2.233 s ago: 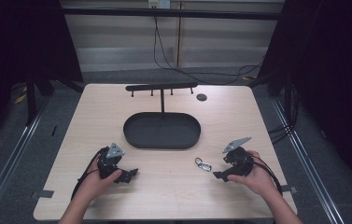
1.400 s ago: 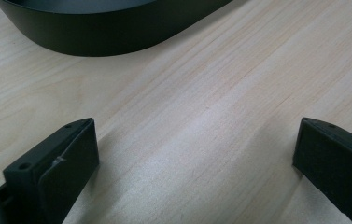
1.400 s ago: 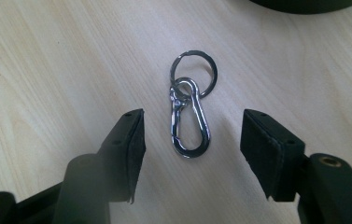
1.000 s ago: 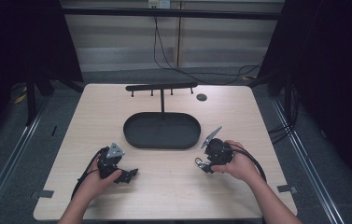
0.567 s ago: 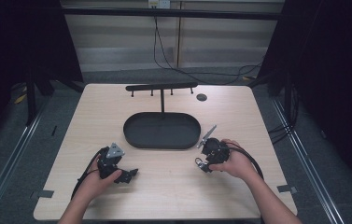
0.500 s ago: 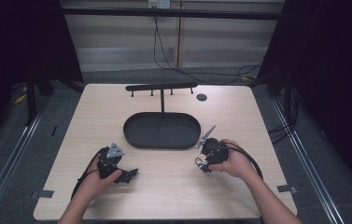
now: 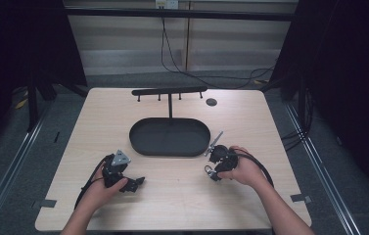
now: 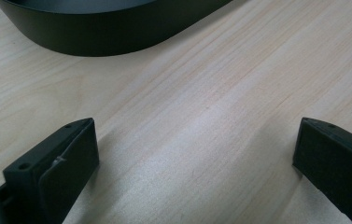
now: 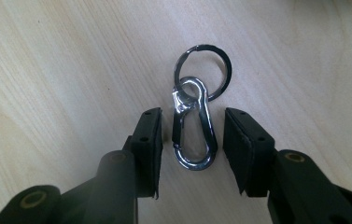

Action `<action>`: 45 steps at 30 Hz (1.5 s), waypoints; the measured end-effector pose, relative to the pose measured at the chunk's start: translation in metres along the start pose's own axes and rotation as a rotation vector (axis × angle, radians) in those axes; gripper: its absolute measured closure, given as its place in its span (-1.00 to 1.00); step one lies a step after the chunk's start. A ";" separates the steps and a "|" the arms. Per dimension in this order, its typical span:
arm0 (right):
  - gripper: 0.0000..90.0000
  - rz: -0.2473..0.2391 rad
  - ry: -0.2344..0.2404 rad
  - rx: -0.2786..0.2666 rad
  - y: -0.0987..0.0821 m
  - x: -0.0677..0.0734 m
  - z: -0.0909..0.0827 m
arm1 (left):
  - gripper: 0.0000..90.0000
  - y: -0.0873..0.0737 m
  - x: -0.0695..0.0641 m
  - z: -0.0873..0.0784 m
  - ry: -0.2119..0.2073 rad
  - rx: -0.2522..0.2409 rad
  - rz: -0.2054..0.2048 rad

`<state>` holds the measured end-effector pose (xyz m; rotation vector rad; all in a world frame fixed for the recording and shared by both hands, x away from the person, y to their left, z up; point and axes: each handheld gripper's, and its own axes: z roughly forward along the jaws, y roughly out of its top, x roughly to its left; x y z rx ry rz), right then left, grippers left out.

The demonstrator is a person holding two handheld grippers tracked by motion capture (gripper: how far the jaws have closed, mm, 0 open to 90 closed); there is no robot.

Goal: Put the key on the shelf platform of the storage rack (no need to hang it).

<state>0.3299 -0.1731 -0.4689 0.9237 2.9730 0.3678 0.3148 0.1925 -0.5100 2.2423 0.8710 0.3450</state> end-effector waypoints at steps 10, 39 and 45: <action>0.51 -0.018 -0.023 0.032 0.003 0.002 0.000 | -1.00 0.000 0.000 0.000 0.000 0.000 0.000; 0.54 0.038 0.003 0.046 0.007 -0.003 -0.024 | -1.00 0.000 0.000 0.000 0.000 0.000 0.000; 0.54 0.040 0.002 0.040 0.012 -0.003 -0.033 | -1.00 0.000 0.000 0.000 0.000 0.000 0.000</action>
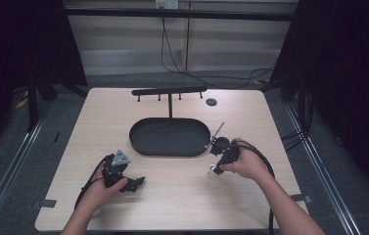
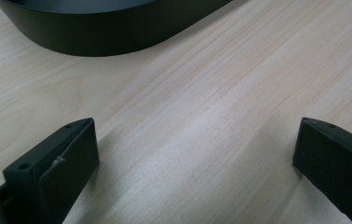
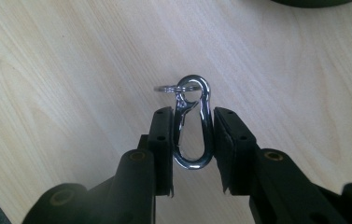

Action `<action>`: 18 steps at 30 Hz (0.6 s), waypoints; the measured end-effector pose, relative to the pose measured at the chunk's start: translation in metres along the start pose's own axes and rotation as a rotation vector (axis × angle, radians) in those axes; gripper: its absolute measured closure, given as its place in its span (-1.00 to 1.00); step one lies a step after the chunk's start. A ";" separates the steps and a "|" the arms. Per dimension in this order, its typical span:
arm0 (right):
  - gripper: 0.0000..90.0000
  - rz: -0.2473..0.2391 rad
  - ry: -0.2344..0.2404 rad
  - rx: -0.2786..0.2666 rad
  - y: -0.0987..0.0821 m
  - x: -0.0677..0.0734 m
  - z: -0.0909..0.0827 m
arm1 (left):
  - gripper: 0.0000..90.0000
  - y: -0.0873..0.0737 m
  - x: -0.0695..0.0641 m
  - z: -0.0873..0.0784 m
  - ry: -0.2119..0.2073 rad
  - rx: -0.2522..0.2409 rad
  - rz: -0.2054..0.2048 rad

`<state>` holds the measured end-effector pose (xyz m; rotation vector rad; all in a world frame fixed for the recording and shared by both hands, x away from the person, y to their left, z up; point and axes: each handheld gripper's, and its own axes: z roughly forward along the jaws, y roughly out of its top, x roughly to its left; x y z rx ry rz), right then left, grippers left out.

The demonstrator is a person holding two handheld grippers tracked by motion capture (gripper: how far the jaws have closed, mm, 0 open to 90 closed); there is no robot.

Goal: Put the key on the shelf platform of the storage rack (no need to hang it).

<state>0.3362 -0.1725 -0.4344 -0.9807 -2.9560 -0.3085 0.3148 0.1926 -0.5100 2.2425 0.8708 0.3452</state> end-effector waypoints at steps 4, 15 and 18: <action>0.54 -0.001 -0.002 0.002 0.003 0.000 -0.004 | -1.00 0.000 0.000 0.000 0.000 0.000 0.000; 0.54 0.003 -0.010 -0.016 0.014 -0.002 -0.016 | -1.00 0.000 0.000 0.000 0.000 0.000 0.000; 0.54 0.003 -0.014 -0.019 0.017 -0.004 -0.019 | -1.00 0.000 0.000 0.000 0.000 0.000 0.000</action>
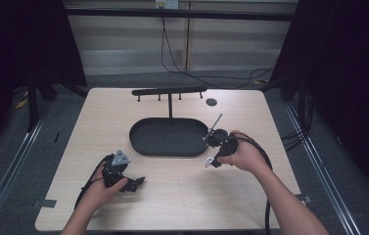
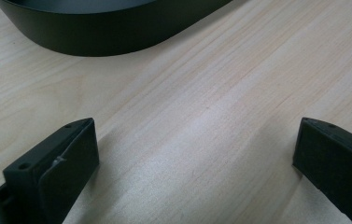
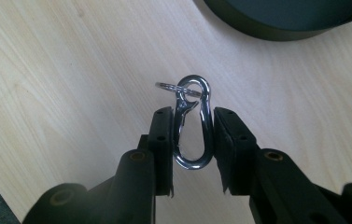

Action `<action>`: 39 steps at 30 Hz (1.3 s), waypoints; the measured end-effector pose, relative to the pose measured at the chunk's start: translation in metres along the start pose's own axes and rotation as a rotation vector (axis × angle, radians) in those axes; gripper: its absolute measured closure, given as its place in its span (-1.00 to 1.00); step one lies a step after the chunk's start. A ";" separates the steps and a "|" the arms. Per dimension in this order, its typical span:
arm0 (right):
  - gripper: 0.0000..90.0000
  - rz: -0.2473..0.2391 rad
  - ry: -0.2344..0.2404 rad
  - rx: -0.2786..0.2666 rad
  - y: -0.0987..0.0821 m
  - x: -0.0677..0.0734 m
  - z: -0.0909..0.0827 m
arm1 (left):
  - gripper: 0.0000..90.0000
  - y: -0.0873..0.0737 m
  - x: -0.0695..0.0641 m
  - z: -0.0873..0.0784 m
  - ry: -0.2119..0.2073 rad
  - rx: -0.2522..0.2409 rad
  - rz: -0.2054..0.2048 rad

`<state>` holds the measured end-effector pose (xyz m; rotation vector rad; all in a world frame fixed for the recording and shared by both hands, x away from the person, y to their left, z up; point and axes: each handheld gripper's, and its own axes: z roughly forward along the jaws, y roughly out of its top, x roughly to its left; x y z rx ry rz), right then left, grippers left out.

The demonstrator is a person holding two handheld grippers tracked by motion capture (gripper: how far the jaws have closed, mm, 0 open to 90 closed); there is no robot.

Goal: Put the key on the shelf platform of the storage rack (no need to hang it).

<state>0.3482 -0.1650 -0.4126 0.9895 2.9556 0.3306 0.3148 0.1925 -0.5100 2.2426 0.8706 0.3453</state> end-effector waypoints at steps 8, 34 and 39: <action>0.54 0.002 -0.008 -0.013 0.009 -0.003 -0.007 | -1.00 0.000 0.000 0.000 0.000 0.000 -0.001; 0.54 -0.002 -0.039 -0.037 0.043 -0.006 -0.017 | -1.00 0.000 -0.001 0.001 0.001 -0.009 -0.010; 0.54 -0.003 -0.035 -0.052 0.046 -0.006 -0.018 | -1.00 0.000 -0.001 0.001 0.001 -0.009 -0.011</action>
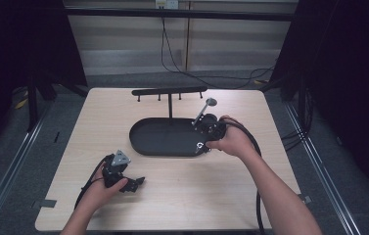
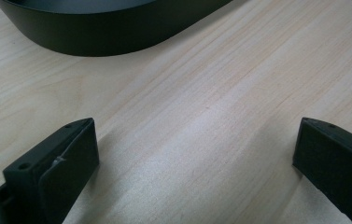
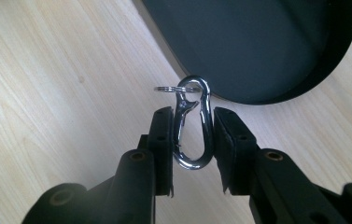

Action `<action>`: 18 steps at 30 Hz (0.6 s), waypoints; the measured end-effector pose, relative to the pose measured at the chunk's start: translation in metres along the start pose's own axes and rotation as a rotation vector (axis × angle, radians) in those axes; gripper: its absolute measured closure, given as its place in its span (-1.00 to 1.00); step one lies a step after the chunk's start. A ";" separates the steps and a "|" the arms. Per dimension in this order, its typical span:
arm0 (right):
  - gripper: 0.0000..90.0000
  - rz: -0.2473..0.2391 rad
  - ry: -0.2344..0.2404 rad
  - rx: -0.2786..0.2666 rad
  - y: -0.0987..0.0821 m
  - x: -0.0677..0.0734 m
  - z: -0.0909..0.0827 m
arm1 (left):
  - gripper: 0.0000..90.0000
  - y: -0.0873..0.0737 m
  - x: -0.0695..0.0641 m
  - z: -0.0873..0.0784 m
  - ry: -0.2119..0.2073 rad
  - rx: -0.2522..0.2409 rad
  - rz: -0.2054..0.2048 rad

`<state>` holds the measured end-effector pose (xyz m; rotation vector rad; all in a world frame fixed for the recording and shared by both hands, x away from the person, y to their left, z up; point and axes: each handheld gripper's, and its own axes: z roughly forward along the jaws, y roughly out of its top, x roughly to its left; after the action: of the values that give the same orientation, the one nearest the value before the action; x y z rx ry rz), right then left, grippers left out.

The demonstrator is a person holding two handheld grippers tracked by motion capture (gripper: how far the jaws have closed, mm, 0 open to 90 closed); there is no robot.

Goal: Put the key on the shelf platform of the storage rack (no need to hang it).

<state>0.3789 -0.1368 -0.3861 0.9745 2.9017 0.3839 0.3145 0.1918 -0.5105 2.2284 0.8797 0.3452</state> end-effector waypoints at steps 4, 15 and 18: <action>0.54 0.005 -0.005 0.008 0.002 -0.001 -0.001 | -1.00 0.000 0.000 0.000 0.000 0.000 0.000; 0.54 0.024 -0.009 -0.010 0.007 -0.008 -0.005 | -1.00 0.000 0.000 0.000 0.000 0.000 0.000; 0.54 0.028 -0.014 -0.011 0.007 -0.009 -0.004 | -1.00 0.000 0.000 0.000 0.000 0.000 0.000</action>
<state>0.3900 -0.1379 -0.3805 1.0127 2.8738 0.3925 0.3145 0.1919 -0.5105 2.2284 0.8794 0.3455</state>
